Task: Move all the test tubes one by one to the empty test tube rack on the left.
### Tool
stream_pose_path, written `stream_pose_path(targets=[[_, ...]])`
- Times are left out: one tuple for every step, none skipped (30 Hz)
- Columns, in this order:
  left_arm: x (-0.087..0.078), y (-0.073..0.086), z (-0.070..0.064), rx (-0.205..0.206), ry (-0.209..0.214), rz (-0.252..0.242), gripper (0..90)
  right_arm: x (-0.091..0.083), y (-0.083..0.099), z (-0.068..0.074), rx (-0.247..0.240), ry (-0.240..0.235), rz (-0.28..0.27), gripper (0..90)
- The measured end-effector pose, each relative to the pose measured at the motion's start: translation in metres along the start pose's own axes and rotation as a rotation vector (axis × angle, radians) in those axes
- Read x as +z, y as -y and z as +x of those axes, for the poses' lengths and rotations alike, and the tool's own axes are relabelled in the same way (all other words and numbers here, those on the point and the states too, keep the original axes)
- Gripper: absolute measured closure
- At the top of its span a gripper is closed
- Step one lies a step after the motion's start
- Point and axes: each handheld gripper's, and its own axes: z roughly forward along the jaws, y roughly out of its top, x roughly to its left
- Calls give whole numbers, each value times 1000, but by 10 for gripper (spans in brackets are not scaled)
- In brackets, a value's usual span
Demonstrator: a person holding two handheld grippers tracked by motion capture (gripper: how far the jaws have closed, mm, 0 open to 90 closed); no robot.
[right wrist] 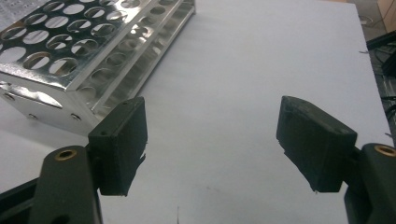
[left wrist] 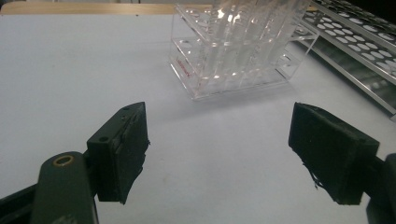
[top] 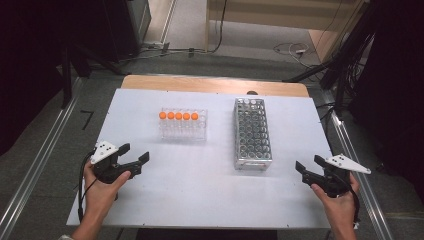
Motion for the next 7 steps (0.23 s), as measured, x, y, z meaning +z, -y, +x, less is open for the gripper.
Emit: stream_pose_path(targets=[[0, 0, 1, 1, -2, 3, 213, -1, 1, -2, 4, 2, 2, 232], [-1, 1, 2, 0, -4, 3, 213, -2, 2, -3, 7, 13, 4, 232], [-1, 1, 2, -3, -7, 5, 213, -3, 3, -5, 3, 19, 3, 232], [-1, 2, 3, -5, -7, 4, 213, -3, 4, -6, 8, 24, 4, 232], [-1, 2, 3, -4, -7, 7, 213, -4, 6, -8, 11, 28, 7, 232], [-2, 3, 4, -5, -10, 9, 212, -5, 7, -9, 10, 34, 11, 232], [-3, 4, 4, -6, -11, 10, 210, -5, 8, -9, 1, 46, 13, 230]])
